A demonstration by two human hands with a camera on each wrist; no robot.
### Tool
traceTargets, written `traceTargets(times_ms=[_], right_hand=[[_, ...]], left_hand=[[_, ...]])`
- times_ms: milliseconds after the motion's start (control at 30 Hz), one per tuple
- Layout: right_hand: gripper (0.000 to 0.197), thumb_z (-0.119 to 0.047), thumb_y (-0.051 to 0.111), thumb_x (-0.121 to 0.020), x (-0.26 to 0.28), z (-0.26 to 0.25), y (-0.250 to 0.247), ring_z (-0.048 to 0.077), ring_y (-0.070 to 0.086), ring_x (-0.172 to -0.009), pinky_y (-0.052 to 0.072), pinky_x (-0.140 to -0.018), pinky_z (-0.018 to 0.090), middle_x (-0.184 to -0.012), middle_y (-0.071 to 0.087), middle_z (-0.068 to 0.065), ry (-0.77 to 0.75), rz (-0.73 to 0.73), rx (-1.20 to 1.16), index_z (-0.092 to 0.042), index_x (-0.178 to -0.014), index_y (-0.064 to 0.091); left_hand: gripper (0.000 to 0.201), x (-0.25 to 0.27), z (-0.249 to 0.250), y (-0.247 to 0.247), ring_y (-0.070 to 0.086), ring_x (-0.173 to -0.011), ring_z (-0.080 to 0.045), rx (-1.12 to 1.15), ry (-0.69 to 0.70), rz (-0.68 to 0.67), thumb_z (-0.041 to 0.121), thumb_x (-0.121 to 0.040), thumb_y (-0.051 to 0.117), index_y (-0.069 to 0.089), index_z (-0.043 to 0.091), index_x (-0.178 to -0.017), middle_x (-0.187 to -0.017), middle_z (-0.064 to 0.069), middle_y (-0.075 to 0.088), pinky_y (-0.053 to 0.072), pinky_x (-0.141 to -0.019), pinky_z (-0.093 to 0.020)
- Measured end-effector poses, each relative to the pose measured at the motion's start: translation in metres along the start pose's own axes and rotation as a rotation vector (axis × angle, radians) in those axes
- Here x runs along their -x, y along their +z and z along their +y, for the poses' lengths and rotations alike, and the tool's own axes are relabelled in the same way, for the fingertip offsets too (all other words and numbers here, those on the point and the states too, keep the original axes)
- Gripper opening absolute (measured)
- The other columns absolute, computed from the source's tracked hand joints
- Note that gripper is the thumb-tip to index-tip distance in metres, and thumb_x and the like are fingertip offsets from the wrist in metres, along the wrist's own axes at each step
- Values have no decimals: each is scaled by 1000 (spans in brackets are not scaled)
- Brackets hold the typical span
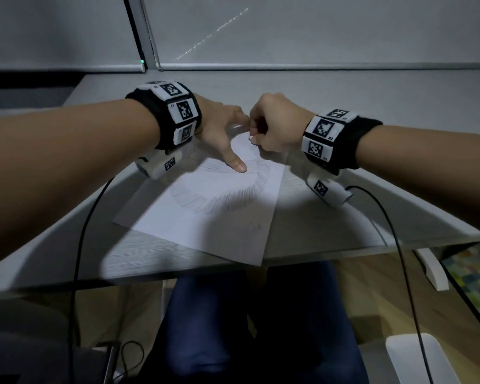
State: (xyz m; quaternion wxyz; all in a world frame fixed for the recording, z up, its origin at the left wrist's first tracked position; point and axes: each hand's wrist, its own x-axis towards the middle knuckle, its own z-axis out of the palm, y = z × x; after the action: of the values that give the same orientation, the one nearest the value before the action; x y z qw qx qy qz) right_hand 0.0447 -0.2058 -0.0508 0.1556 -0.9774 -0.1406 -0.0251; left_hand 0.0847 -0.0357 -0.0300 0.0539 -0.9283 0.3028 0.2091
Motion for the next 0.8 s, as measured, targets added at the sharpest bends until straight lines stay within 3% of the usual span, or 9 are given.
traceTargets(times_ms=[133,267,367,500,600,667,733,800], right_hand=[[5,-15,76,-81,4,-2,-3,4,63,-59,45,-60,15,-68,73,-3,-7,-74,-74,-14,-77,79],[5,-16,81,-82,-6,7,-8,1,62,-60,46,-59,16,-67,71,-7,82,-2,-46,-16,-77,80],[5,-14,78,-82,-5,2,-5,6,65,-65,54,-66,22,-68,71,-5,88,18,-22,-13,-77,79],[6,-12,75,-81,10,-11,-1,2,63,-59,44,-59,12,-67,72,-6,-4,-77,-67,-13,-76,79],[4,-14,77,-80,2,-2,-6,7,65,-61,50,-64,21,-70,74,-1,57,-29,-51,-12,-79,80],[6,-17,80,-81,-7,5,-9,15,69,-68,56,-68,27,-71,72,-1,114,17,-10,-11,-79,79],[9,-19,80,-81,-10,6,-7,20,71,-74,60,-71,30,-71,71,-2,122,36,8,-11,-78,77],[6,-17,76,-81,-2,1,-3,17,69,-70,60,-71,30,-72,72,-1,80,17,-10,-12,-78,76]], left_hand=[[122,-3,4,-4,34,-148,-28,-66,-41,-39,88,-53,76,27,49,-157,-156,13,30,36,-114,-56],[130,-5,5,-4,31,-149,-29,-97,-66,-42,92,-53,72,12,54,-161,-156,13,27,33,-115,-55],[126,-5,5,-4,29,-149,-29,-91,-71,-33,90,-55,74,15,55,-160,-155,12,26,32,-113,-53],[120,-3,5,-4,29,-147,-29,-71,-64,-35,88,-53,76,25,54,-157,-154,11,27,33,-112,-52],[136,-2,6,-5,28,-147,-28,-88,-71,-48,94,-40,69,16,56,-159,-154,12,27,33,-112,-54],[138,-2,6,-4,28,-147,-28,-90,-77,-49,94,-41,69,10,57,-160,-153,13,27,33,-112,-54],[135,-2,6,-4,28,-146,-28,-92,-82,-43,93,-45,71,10,58,-160,-153,12,27,33,-111,-53],[137,-2,7,-4,30,-146,-29,-89,-80,-47,95,-40,69,15,56,-159,-152,11,28,33,-111,-53]])
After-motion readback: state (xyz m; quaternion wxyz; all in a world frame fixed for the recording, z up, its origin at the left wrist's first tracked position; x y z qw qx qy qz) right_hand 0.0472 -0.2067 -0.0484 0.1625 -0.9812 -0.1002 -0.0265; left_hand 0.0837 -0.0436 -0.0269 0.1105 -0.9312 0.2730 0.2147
